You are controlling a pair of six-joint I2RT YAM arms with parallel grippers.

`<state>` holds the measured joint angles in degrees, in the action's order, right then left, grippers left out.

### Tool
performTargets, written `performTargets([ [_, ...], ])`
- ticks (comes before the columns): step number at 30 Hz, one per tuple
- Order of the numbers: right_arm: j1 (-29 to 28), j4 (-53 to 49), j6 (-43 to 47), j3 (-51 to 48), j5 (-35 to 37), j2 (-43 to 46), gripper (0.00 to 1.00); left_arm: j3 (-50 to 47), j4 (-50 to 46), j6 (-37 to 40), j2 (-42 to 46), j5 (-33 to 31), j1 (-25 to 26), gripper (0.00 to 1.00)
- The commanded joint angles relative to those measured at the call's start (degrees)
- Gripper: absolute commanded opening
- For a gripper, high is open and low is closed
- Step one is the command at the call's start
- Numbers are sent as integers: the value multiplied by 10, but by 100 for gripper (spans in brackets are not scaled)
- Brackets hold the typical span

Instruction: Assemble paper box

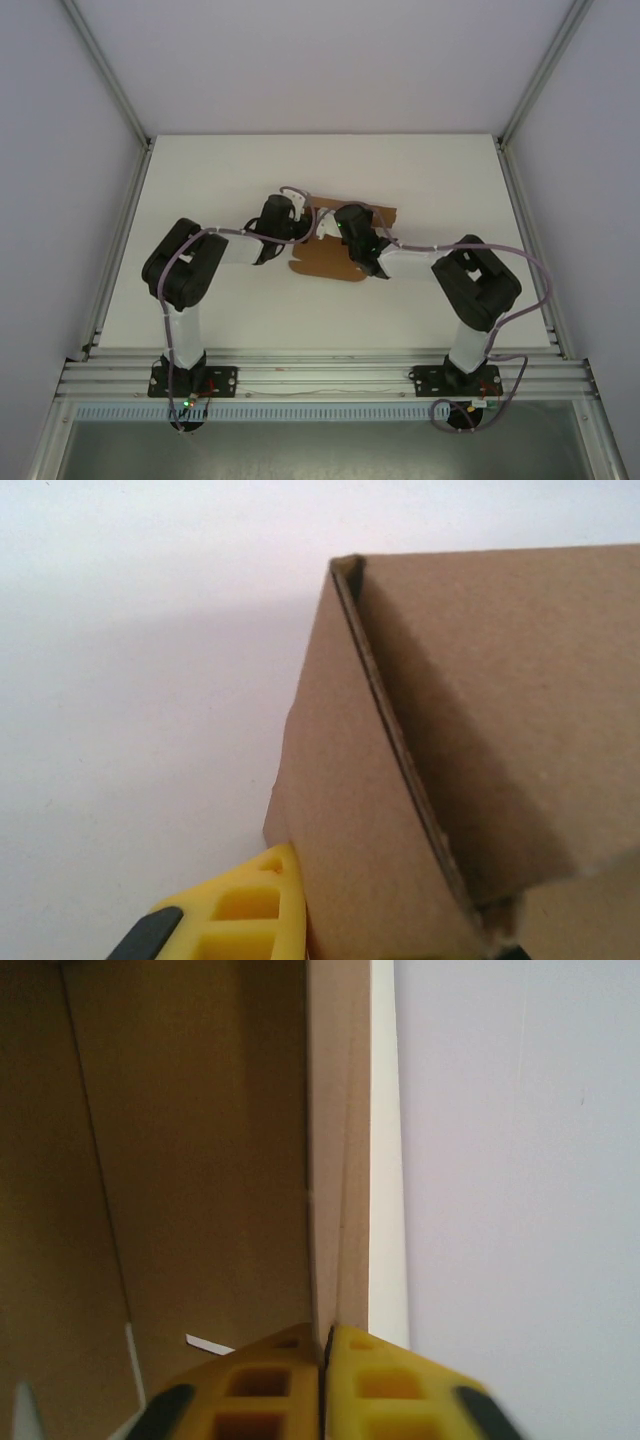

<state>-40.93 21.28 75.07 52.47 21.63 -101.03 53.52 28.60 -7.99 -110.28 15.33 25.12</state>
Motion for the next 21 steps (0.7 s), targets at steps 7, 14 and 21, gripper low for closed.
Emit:
performTargets([
  [7, 3, -216, -202, 14, -124, 122, 66, -26, 30, 15, 36, 23, 17, 0],
  [14, 48, -353, -339, -14, -338, 286, 84, -59, 4, 55, 65, 33, 23, 0],
  [21, 111, -356, -501, 51, -360, 220, 76, -75, -3, 82, 69, 11, 49, 0],
])
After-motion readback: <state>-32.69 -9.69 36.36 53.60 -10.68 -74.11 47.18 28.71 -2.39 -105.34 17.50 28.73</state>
